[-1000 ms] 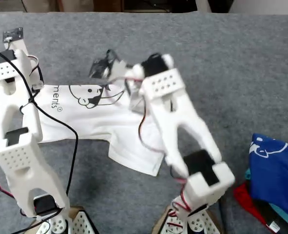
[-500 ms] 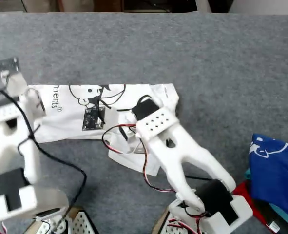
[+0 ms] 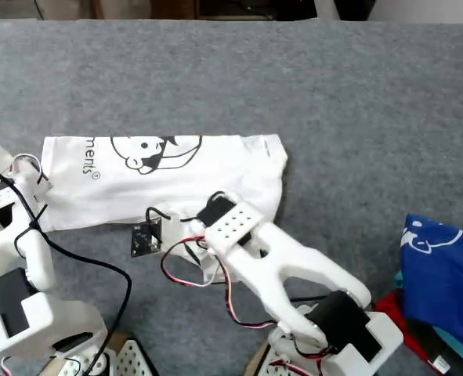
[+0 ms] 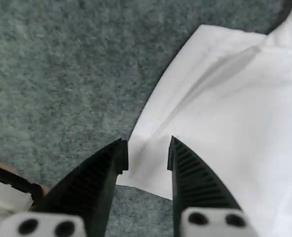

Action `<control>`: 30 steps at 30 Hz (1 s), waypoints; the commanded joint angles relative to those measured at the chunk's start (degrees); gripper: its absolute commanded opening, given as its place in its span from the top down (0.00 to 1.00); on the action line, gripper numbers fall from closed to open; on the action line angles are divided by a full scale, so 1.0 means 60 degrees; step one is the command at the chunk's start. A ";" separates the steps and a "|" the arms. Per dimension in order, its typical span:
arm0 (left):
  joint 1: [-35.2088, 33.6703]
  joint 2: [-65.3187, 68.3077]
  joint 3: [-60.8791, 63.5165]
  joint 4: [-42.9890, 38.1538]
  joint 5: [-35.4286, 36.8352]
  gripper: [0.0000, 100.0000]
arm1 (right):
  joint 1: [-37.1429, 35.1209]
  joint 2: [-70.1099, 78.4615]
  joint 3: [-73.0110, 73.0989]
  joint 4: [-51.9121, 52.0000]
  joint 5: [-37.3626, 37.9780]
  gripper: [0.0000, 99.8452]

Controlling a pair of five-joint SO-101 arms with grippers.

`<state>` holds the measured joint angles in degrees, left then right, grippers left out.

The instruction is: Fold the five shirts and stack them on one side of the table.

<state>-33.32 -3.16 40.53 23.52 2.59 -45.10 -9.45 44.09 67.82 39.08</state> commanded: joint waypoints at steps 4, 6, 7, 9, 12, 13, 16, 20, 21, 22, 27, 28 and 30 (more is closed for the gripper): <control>-0.0073 0.0007 -0.0733 0.0308 0.0059 0.98 | -0.0110 -0.0022 0.0051 -0.0352 -0.0513 0.80; -0.0073 0.0007 -0.0718 0.0308 0.0059 0.98 | -0.0110 0.0022 0.0066 -0.0396 -0.0542 0.77; -0.0073 0.0007 -0.0718 0.0308 0.0059 0.98 | -0.0110 0.0037 0.0066 -0.0410 -0.0557 0.75; -0.0073 0.0007 -0.0718 0.0308 0.0059 0.98 | -0.0110 0.0037 0.0066 -0.0410 -0.0557 0.75; -0.0073 0.0007 -0.0718 0.0308 0.0059 0.98 | -0.0095 0.0051 0.0139 -0.0689 -0.0571 0.75; -0.0073 0.0007 -0.0718 0.0308 0.0059 0.98 | -0.0095 0.0051 0.0212 -0.0821 -0.0571 0.76; -0.0073 0.0007 -0.0718 0.0308 0.0059 0.98 | -0.0095 0.0051 0.0462 -0.1231 -0.0571 0.80; -0.0073 0.0007 -0.0703 0.0308 0.0044 0.98 | -0.0066 0.0051 0.0667 -0.1363 -0.0571 0.91; -0.0073 0.0007 -0.0703 0.0308 0.0044 0.98 | -0.0066 0.0051 0.0681 -0.1363 -0.0571 0.93; -0.0073 0.0007 -0.0703 0.0308 0.0044 0.98 | -0.0066 0.0051 0.0696 -0.1363 -0.0571 0.94; -0.0073 0.0007 -0.0703 0.0308 0.0044 0.98 | 0.0125 0.0051 0.0711 -0.1597 -0.0586 0.96; -0.0073 0.0007 -0.0703 0.0308 0.0044 0.98 | 0.0242 0.0051 0.0711 -0.1670 -0.0586 0.96; -0.0073 0.0007 -0.0703 0.0308 0.0044 0.98 | 0.0535 0.0051 0.0681 -0.1685 -0.0571 0.96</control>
<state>-33.32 -2.90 39.12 25.27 2.59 -44.22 -9.36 48.22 58.33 36.26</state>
